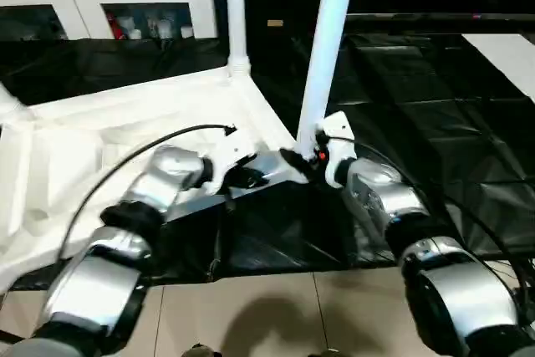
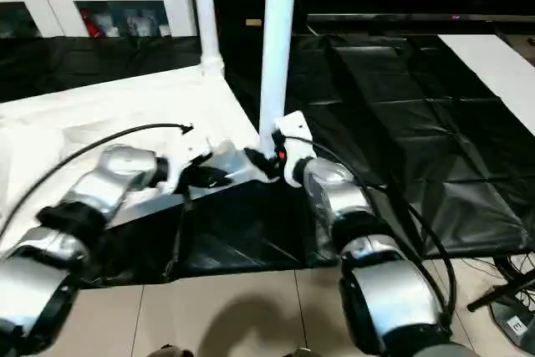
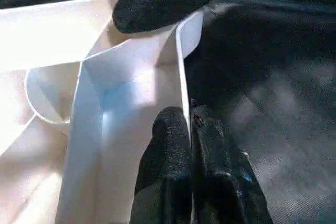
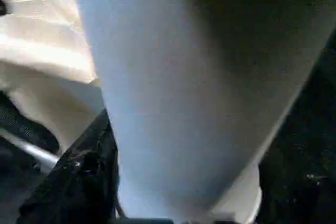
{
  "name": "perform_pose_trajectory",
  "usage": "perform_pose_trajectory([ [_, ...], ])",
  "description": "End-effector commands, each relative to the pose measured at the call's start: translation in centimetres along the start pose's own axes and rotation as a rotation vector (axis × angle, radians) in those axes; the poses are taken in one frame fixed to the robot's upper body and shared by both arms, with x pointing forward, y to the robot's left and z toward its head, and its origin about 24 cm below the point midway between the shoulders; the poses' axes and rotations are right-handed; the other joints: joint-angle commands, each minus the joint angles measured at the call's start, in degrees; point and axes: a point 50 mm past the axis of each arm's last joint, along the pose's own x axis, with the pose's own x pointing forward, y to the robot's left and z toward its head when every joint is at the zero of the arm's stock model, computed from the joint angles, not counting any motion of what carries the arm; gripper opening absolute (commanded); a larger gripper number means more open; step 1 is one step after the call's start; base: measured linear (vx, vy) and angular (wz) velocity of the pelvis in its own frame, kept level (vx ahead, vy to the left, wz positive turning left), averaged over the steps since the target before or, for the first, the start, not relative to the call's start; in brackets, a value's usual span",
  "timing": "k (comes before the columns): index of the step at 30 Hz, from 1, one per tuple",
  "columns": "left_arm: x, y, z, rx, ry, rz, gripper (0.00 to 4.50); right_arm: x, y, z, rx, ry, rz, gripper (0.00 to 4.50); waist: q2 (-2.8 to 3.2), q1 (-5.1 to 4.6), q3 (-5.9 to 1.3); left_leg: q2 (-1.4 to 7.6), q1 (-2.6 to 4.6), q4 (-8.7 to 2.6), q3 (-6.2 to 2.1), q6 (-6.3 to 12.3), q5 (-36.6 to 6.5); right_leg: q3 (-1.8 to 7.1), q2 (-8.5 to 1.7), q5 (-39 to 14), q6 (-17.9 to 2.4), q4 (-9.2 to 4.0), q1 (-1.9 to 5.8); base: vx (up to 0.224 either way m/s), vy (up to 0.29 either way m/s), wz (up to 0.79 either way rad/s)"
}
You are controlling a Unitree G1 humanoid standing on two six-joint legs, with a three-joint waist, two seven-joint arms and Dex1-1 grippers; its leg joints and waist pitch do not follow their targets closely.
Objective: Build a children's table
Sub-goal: Insert table leg to table base
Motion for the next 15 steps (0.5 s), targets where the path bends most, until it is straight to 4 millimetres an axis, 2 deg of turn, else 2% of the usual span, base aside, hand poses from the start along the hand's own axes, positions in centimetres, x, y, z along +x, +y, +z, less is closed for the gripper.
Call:
perform_pose_trajectory([
  [1, 0.2, -0.8, 1.4, 0.086, -0.075, -0.148, 0.00, -0.8, -0.2, 0.5, -0.064, -0.010, 0.083, 3.38, 0.43, 0.21, -4.52, 1.31, 0.81, -3.17, 0.45, 5.84, -10.07, 2.96, -3.08, 0.63, -16.63, -3.64, 3.98, 0.000, 0.000, 0.00],
  [3, 0.0, -1.0, 1.2, 0.095, -0.067, -0.190, 0.00, -1.5, 0.0, 0.5, -0.091, -0.007, 0.179, 3.38, 0.43, 0.53, -4.52, 1.43, 1.00, -3.16, 0.55, 5.90, -10.60, 3.06, -3.09, -0.01, -16.58, -3.68, 3.83, 0.000, 0.000, 0.00],
  [8, -0.3, -1.1, 0.9, 0.115, -0.048, -0.231, 0.00, -2.3, 0.3, 0.0, -0.128, 0.025, 0.293, 3.38, 0.57, 1.15, -4.41, 1.56, 1.21, -3.33, 0.59, 5.25, -11.84, 3.11, -3.11, -1.79, -16.20, -3.97, 3.63, 0.000, 0.000, 0.00],
  [10, -0.4, -1.4, 0.8, 0.125, -0.047, -0.268, 0.00, -2.9, 0.7, -0.3, -0.139, 0.045, 0.373, 3.38, 0.50, 1.59, -4.43, 1.55, 1.20, -3.30, 0.63, 5.19, -11.94, 3.18, -3.13, -2.23, -15.94, -3.98, 3.64, 0.000, 0.000, 0.00],
  [14, -0.5, -1.9, 0.4, 0.142, -0.040, -0.335, 0.00, -3.7, 1.4, -0.8, -0.130, 0.068, 0.493, 3.38, 0.44, 1.86, -4.46, 1.51, 1.07, -3.33, 0.57, 5.21, -11.72, 3.17, -3.19, -2.34, -15.73, -3.95, 3.72, 0.000, 0.000, 0.00],
  [15, -0.5, -2.0, 0.3, 0.142, -0.041, -0.342, 0.00, -3.8, 1.5, -0.8, -0.126, 0.070, 0.506, 3.13, 0.39, 1.85, -4.45, 1.48, 1.04, -3.35, 0.57, 5.32, -11.76, 3.13, -3.13, -2.43, -15.71, -3.96, 3.79, 0.000, 0.000, 0.00],
])
